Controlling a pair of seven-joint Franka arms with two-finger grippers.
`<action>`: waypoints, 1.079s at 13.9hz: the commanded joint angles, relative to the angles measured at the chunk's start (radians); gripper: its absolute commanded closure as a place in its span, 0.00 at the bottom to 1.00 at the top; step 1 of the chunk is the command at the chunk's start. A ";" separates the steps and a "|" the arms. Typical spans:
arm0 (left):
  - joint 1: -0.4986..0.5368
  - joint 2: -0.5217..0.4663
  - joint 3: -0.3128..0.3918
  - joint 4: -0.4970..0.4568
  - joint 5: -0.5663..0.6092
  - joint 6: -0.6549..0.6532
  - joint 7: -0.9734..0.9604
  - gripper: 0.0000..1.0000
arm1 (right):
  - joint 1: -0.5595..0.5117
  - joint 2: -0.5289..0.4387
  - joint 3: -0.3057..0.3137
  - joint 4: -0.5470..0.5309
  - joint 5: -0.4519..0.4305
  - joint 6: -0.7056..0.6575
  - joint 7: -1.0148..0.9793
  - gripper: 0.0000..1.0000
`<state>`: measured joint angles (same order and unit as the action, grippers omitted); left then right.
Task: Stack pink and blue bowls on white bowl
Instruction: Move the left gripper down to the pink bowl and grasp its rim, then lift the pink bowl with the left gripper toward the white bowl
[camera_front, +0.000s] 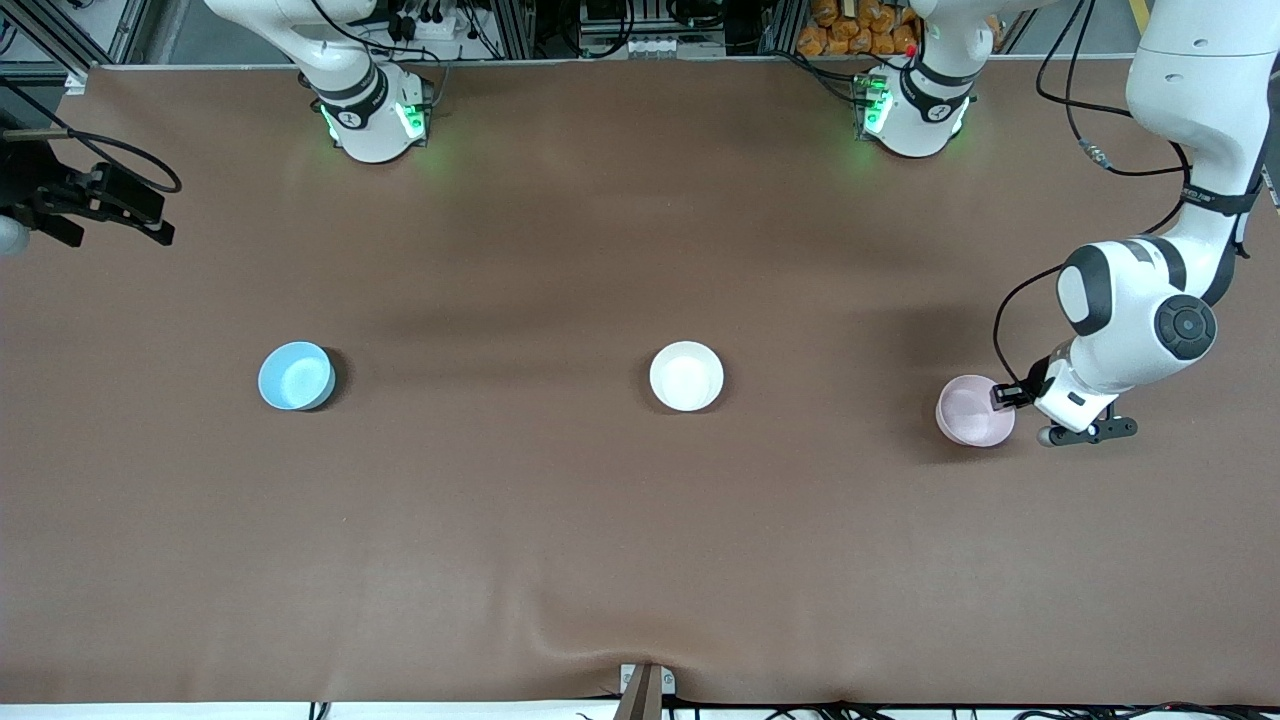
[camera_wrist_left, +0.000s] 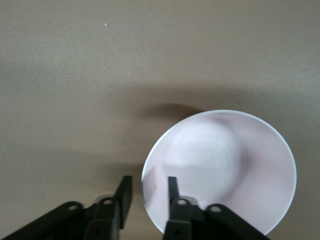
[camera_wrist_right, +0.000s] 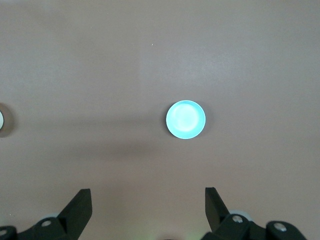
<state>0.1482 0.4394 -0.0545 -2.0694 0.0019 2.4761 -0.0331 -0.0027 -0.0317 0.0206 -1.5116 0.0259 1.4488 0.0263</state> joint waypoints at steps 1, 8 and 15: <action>0.010 0.010 -0.007 0.009 -0.003 0.018 0.013 0.94 | -0.003 -0.019 0.002 -0.012 0.002 0.002 0.006 0.00; 0.004 -0.089 -0.059 0.009 -0.003 -0.031 0.044 1.00 | -0.003 -0.019 0.001 -0.012 0.002 0.004 0.006 0.00; -0.006 -0.173 -0.324 0.035 -0.016 -0.158 -0.273 1.00 | -0.006 -0.019 0.001 -0.013 0.002 0.001 0.003 0.00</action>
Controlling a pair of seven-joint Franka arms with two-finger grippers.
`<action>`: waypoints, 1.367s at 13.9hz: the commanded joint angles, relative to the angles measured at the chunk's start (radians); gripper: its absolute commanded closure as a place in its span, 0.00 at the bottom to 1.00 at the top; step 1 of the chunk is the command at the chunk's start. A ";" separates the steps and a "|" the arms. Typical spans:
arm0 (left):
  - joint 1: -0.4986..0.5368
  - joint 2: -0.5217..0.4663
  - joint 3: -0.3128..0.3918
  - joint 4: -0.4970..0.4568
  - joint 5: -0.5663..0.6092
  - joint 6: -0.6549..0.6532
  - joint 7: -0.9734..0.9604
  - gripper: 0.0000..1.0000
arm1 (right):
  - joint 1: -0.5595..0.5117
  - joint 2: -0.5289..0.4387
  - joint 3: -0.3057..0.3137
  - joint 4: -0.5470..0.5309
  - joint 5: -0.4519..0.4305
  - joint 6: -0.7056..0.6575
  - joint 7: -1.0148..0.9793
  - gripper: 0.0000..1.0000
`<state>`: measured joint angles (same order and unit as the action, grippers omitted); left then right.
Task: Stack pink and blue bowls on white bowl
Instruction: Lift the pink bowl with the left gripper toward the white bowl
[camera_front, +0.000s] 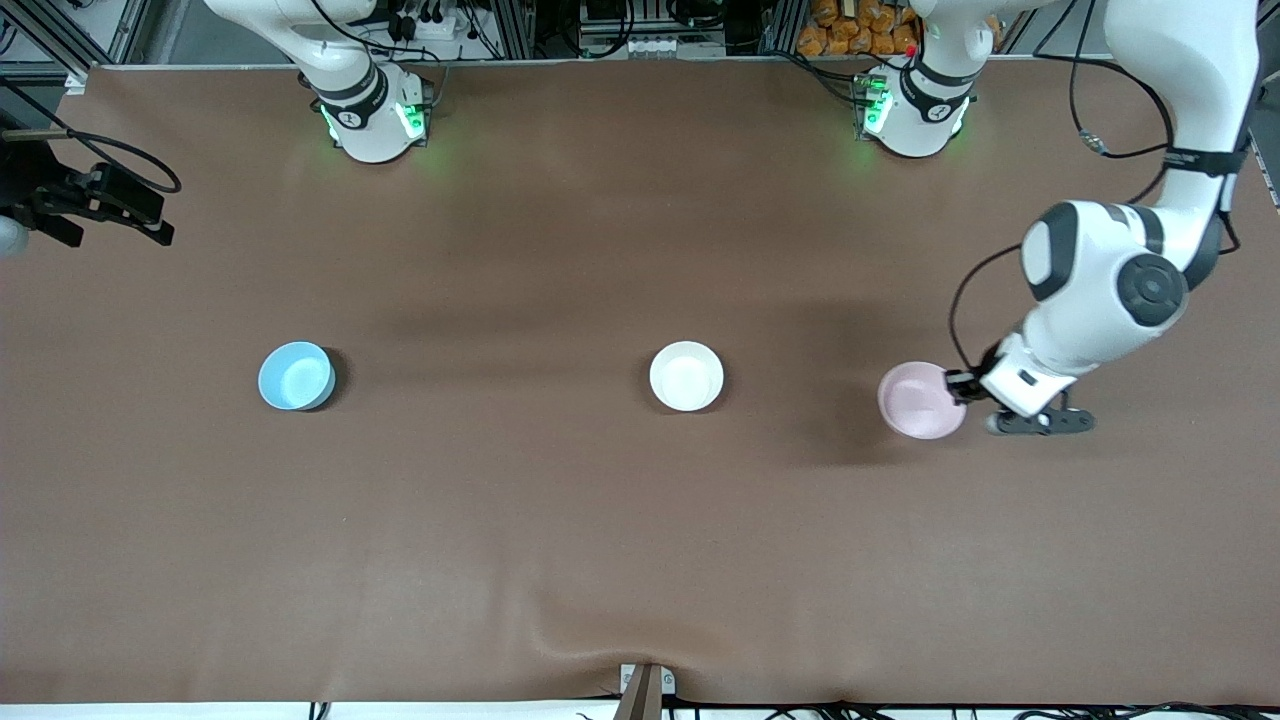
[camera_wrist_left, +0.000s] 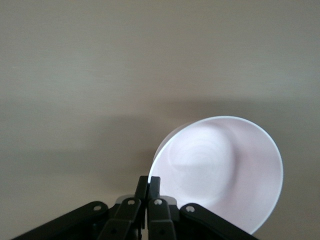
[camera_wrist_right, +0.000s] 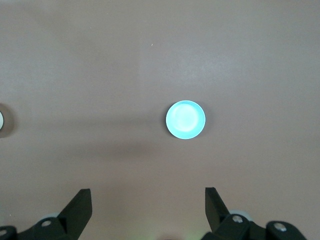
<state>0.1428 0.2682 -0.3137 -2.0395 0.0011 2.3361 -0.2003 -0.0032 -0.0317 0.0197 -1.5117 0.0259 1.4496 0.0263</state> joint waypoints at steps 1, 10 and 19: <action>-0.009 0.012 -0.106 0.031 -0.015 -0.018 -0.193 1.00 | -0.005 -0.019 0.002 -0.013 0.002 0.000 0.004 0.00; -0.264 0.170 -0.140 0.165 -0.006 0.035 -0.544 1.00 | -0.006 -0.019 0.002 -0.013 0.002 0.002 0.003 0.00; -0.336 0.217 -0.137 0.139 0.002 0.100 -0.545 1.00 | -0.006 -0.019 0.002 -0.013 0.002 0.002 0.004 0.00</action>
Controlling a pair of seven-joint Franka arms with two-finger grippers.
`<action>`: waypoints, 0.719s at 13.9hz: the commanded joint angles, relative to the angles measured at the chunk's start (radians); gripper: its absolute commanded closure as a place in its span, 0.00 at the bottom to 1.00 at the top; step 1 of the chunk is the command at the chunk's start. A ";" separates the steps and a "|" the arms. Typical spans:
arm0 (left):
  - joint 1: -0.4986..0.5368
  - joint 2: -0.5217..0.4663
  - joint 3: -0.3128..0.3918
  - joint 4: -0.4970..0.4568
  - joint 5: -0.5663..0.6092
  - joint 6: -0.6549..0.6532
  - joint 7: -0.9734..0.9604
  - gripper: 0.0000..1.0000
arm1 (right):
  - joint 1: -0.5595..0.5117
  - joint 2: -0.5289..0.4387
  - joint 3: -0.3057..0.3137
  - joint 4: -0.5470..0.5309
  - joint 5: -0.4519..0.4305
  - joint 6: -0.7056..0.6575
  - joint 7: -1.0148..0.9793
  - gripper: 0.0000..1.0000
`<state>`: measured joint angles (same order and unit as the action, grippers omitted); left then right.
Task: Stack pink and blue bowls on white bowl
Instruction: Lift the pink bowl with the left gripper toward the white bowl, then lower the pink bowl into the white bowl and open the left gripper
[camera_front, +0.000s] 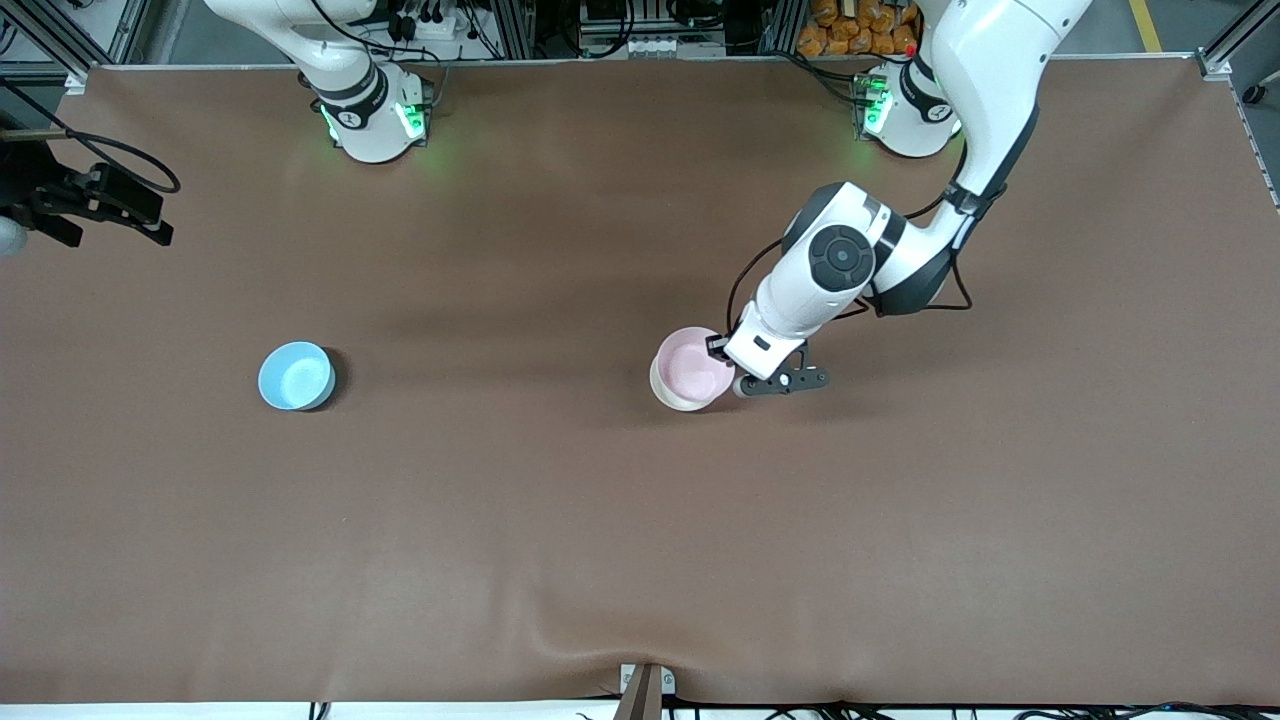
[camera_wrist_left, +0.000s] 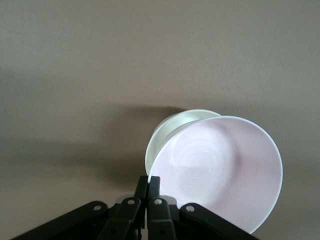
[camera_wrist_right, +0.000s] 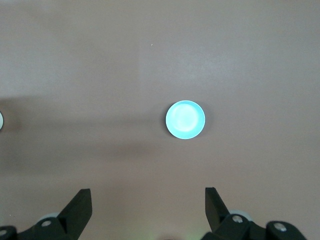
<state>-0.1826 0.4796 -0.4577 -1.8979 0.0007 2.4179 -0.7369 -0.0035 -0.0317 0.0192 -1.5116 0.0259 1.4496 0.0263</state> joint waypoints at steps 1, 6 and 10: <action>-0.012 0.008 0.007 -0.007 0.014 0.021 -0.010 1.00 | -0.006 -0.019 0.002 -0.013 0.002 0.000 0.004 0.00; -0.027 0.056 0.007 -0.007 0.036 0.069 -0.010 1.00 | -0.006 -0.019 0.002 -0.012 0.002 0.003 0.004 0.00; -0.035 0.068 0.010 -0.010 0.036 0.075 -0.010 1.00 | -0.004 -0.019 0.002 -0.012 0.002 0.003 0.004 0.00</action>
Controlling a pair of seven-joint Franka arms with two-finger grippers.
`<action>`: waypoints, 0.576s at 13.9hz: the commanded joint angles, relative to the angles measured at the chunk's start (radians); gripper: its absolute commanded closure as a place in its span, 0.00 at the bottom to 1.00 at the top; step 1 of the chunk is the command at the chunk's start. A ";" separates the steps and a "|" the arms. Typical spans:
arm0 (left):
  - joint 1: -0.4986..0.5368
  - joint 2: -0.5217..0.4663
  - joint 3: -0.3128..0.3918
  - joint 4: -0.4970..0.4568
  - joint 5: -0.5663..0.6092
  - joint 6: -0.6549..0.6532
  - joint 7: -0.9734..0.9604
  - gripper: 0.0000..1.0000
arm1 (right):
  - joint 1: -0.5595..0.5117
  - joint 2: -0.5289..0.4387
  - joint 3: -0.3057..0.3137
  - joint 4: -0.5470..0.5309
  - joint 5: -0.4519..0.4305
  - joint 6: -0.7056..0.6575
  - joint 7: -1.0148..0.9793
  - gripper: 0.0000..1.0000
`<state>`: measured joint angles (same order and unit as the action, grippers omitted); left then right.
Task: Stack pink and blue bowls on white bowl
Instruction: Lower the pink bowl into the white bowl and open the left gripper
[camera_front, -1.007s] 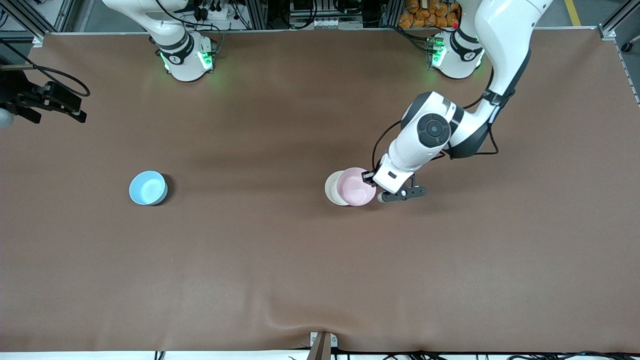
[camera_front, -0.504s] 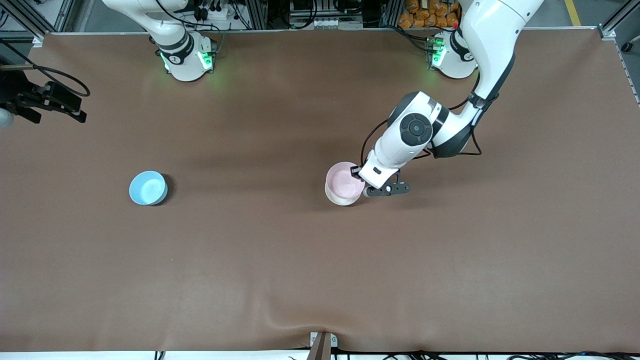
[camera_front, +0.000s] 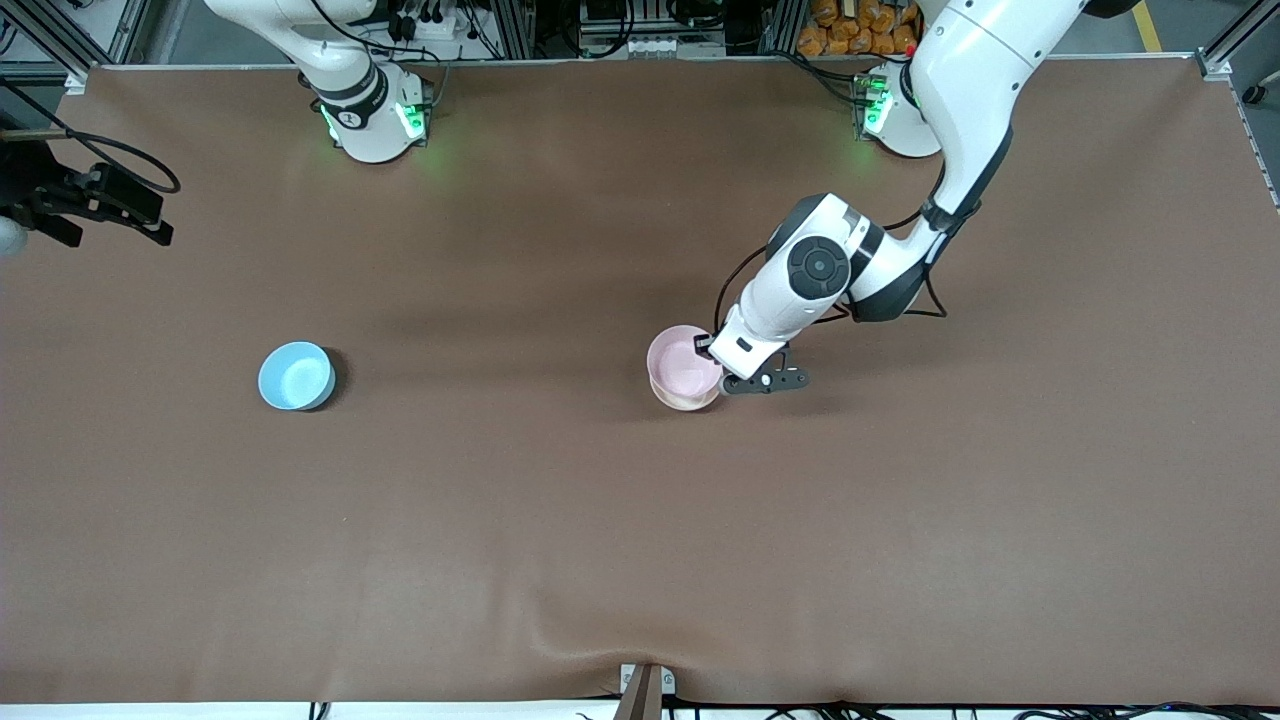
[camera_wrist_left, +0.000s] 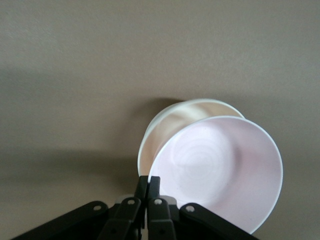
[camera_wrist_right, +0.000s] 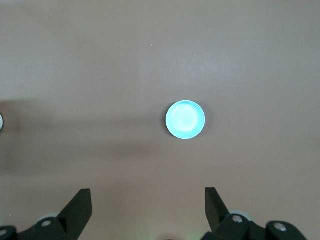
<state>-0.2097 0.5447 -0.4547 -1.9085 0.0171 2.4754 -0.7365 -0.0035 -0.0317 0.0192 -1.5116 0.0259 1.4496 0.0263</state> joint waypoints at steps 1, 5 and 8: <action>-0.008 0.003 0.007 0.000 0.021 0.017 -0.011 1.00 | -0.006 -0.019 0.002 -0.012 0.002 0.003 0.004 0.00; -0.002 0.015 0.008 0.009 0.037 0.017 -0.011 1.00 | -0.004 -0.017 0.002 -0.012 0.002 0.005 0.004 0.00; 0.003 0.017 0.010 0.014 0.038 0.019 -0.009 1.00 | -0.004 -0.019 0.002 -0.012 0.002 0.005 0.006 0.00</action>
<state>-0.2078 0.5530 -0.4464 -1.9064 0.0275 2.4803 -0.7364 -0.0035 -0.0317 0.0192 -1.5116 0.0259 1.4499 0.0263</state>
